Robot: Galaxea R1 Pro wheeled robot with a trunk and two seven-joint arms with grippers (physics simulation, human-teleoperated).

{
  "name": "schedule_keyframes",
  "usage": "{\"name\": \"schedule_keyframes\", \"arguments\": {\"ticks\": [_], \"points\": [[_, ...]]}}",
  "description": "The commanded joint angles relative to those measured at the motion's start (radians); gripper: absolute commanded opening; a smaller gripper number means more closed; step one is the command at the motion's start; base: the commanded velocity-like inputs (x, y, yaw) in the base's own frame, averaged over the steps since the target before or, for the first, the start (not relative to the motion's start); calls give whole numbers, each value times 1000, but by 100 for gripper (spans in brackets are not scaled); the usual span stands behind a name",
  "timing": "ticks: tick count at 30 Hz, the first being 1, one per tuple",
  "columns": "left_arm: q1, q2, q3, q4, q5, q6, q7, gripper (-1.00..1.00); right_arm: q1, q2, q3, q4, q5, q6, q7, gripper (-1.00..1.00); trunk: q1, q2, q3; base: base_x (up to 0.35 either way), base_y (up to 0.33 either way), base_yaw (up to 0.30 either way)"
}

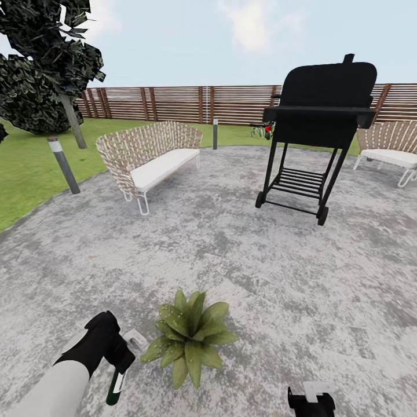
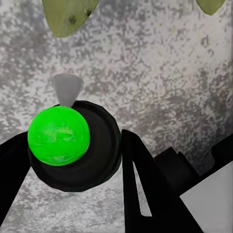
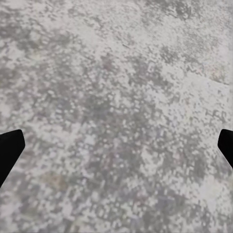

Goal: Pick up the pesticide atomizer in the garden and spray insectifuge to fully cover both potted plants in the garden.

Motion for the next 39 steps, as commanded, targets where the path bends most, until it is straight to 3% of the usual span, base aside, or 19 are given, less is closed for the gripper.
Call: {"name": "schedule_keyframes", "arguments": {"ticks": [1,12,22,28,37,39], "points": [[-1,-1,3,-1,-6,6,-7,-100,-1,0,-7,2,11,-3,-4,100,0,0,-1,-14,0,86],[-1,-4,4,-2,-5,6,-7,-100,-1,0,-7,2,11,-3,-4,100,0,0,-1,-46,-235,261],[-2,-6,5,-3,-4,6,-7,-100,-1,-1,-7,2,11,-3,-4,100,0,0,-1,-58,-266,28],[-1,-7,6,-3,-5,6,-7,-100,-1,-1,-7,2,11,-3,-5,100,0,0,-1,-43,-254,241],[-3,-2,-14,15,-16,31,-11,-100,-1,-3,-7,2,12,-3,-4,100,0,0,-1,-1,-128,161],[4,2,-17,15,-39,30,-35,-100,-1,-3,-7,3,12,-3,-4,100,0,0,-1,0,-2,4]]}}
